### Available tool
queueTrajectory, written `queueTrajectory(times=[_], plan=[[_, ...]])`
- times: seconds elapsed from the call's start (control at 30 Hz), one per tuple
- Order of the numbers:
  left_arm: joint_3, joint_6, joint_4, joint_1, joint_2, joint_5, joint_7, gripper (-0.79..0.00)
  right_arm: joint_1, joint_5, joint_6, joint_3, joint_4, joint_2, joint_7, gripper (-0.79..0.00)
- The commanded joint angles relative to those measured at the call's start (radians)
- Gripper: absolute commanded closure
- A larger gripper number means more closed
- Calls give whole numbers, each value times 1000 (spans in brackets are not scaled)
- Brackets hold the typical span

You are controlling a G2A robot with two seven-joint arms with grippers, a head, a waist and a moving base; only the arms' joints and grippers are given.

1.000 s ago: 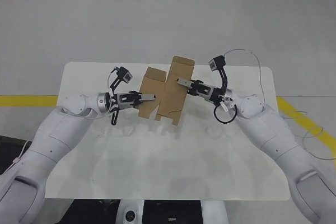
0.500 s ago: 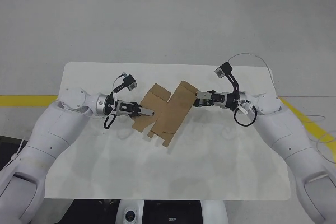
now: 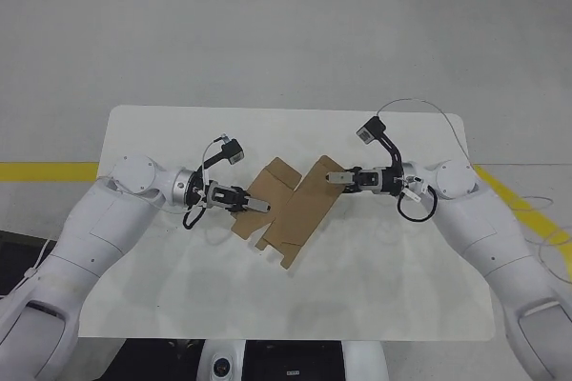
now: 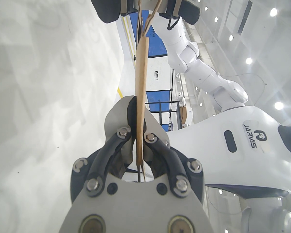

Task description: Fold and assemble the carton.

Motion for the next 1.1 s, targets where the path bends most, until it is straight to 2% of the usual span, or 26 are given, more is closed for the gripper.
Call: queueTrajectory(times=[0.0,0.03,0.1,0.3,0.37,0.5,0.53,0.57,0.83,0.87,0.9,0.93,1.07], plan=[[-4,2,2,2,0,1,-2,0,-3,-4,14,2,-13,3,14,-582],[-6,3,3,4,0,0,-3,0,-5,-4,18,3,-17,4,18,-542],[-10,6,4,5,0,-2,-6,0,-7,-4,26,5,-25,5,26,-376],[-20,13,7,10,-1,-3,-13,0,-5,-6,43,-1,-37,3,44,-222],[-23,14,8,12,-2,-1,-14,0,-4,0,48,-2,-37,1,48,-200],[-30,17,7,15,-2,2,-17,0,-2,10,52,-4,-32,-2,52,-105],[-31,19,7,16,-2,1,-19,0,-1,12,54,-5,-31,-2,54,-22],[-32,20,6,16,-2,1,-20,0,-1,15,56,-6,-29,-3,56,0],[-44,26,2,22,-3,-4,-26,0,3,30,61,-9,-23,-9,61,0],[-45,27,1,22,-3,-3,-27,-114,3,34,58,-7,-23,-10,58,0],[-48,27,0,22,-3,-5,-27,-354,2,39,54,-5,-22,-10,54,0],[-51,25,0,23,-3,-5,-25,-785,1,46,50,-2,-20,-10,50,0],[-69,20,11,28,-3,-34,-20,-785,-6,70,36,15,-5,-12,36,0]])
